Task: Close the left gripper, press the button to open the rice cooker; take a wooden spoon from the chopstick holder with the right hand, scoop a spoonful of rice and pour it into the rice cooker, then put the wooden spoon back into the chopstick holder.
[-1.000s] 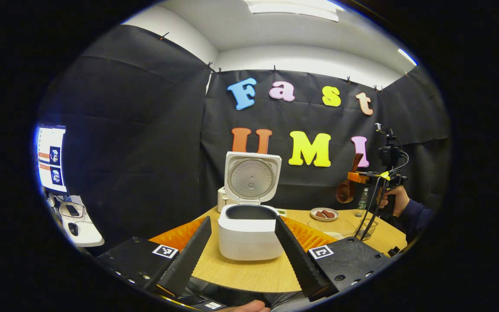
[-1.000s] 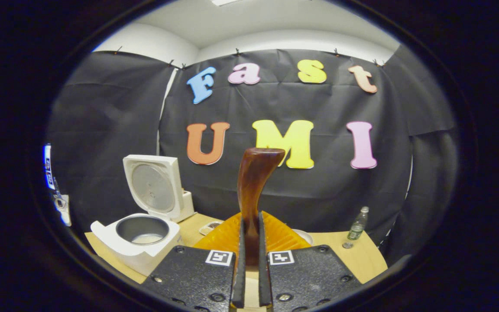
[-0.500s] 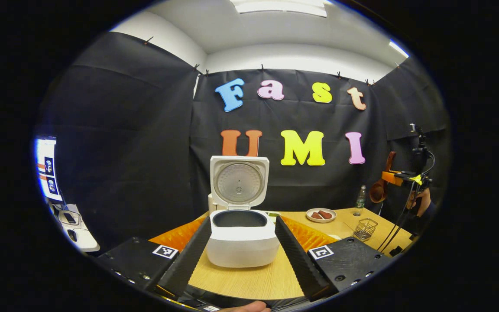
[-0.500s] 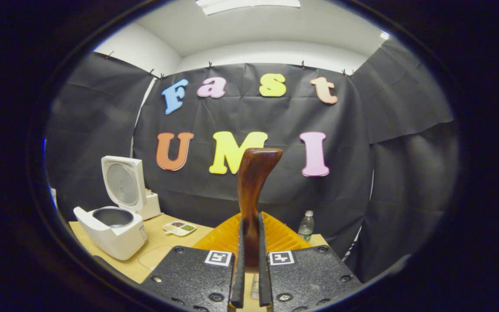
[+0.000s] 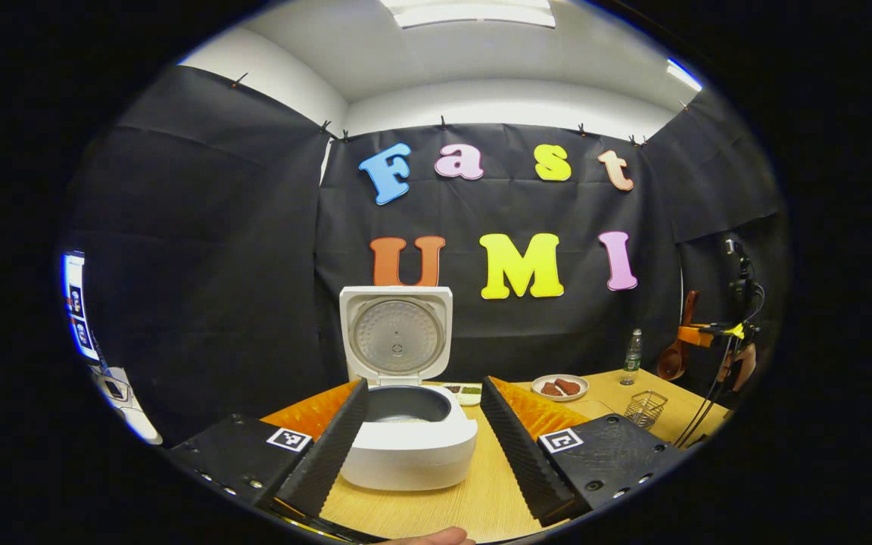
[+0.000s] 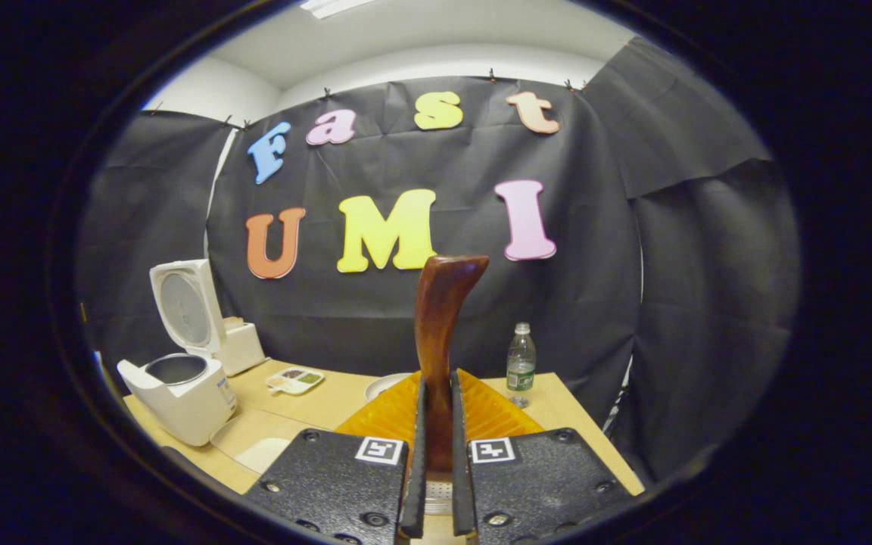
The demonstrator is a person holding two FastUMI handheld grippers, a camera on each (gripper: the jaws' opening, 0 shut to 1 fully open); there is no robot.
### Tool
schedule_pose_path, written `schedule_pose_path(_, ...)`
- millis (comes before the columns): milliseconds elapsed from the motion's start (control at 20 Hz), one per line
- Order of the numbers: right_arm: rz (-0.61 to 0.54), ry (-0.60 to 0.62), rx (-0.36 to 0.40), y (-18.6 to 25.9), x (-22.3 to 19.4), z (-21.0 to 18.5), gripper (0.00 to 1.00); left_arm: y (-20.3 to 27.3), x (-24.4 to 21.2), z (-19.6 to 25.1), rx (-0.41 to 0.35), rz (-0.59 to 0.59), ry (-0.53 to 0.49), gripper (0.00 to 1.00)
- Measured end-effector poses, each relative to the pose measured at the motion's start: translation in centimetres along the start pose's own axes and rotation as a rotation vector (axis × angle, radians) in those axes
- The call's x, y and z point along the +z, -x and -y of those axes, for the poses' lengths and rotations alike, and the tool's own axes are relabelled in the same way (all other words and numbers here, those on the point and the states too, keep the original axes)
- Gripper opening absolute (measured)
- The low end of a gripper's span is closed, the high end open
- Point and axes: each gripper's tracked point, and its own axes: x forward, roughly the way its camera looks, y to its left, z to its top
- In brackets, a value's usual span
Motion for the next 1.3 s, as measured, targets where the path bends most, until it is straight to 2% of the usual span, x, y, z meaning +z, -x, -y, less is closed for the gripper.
schedule_pose_path(250, -0.046, -0.048, 0.006, -2.6, -3.5, 0.9, 0.20, -2.4, -1.3, 0.8, -0.012, 0.000, -0.007, 0.94)
schedule_pose_path(400, -0.064, -0.054, 0.052, -3.1, -4.8, 0.0, 0.21, -3.2, -2.4, 1.1, -0.017, -0.003, -0.022, 0.94)
schedule_pose_path(550, -0.016, -0.041, 0.017, -3.5, -4.4, 1.0, 0.21, -3.9, -3.5, 1.1, -0.008, -0.006, -0.034, 0.94)
schedule_pose_path(600, 0.006, -0.041, -0.005, -3.0, -3.9, 1.6, 0.29, -4.0, -4.0, 1.3, -0.014, -0.017, -0.028, 0.94)
schedule_pose_path(650, 0.024, -0.043, -0.026, -2.8, -3.7, 2.0, 0.30, -4.2, -4.4, 1.4, -0.017, -0.029, -0.023, 0.94)
schedule_pose_path(750, 0.060, -0.047, -0.052, -2.0, -3.0, 2.7, 0.46, -4.6, -4.7, 1.0, -0.008, -0.032, -0.015, 0.95)
schedule_pose_path(850, 0.063, -0.044, -0.101, -1.9, -3.0, 3.5, 0.82, -4.8, -4.9, 0.9, -0.009, -0.031, 0.000, 0.95)
schedule_pose_path(950, 0.074, -0.022, -0.140, -2.1, -2.7, 4.2, 0.80, -5.1, -5.1, 1.1, -0.015, -0.036, 0.009, 0.95)
schedule_pose_path(1000, 0.088, -0.020, -0.143, -2.0, -2.2, 4.2, 0.93, -5.3, -5.1, 1.2, -0.018, -0.036, 0.006, 0.95)
schedule_pose_path(1050, 0.108, -0.022, -0.150, -1.7, -1.4, 4.2, 0.89, -5.3, -5.1, 1.2, -0.018, -0.033, 0.001, 0.95)
schedule_pose_path(1100, 0.128, -0.027, -0.154, -1.7, -0.4, 4.4, 0.96, -5.4, -5.0, 1.2, -0.019, -0.032, -0.003, 0.95)
schedule_pose_path(1200, 0.139, -0.044, -0.159, -1.2, 0.8, 4.4, 0.94, -5.9, -5.0, 1.4, -0.020, -0.030, -0.003, 0.95)
schedule_pose_path(1300, 0.148, -0.083, -0.126, 0.0, 2.0, 3.2, 0.98, -6.3, -4.8, 1.4, -0.022, -0.029, 0.000, 0.95)
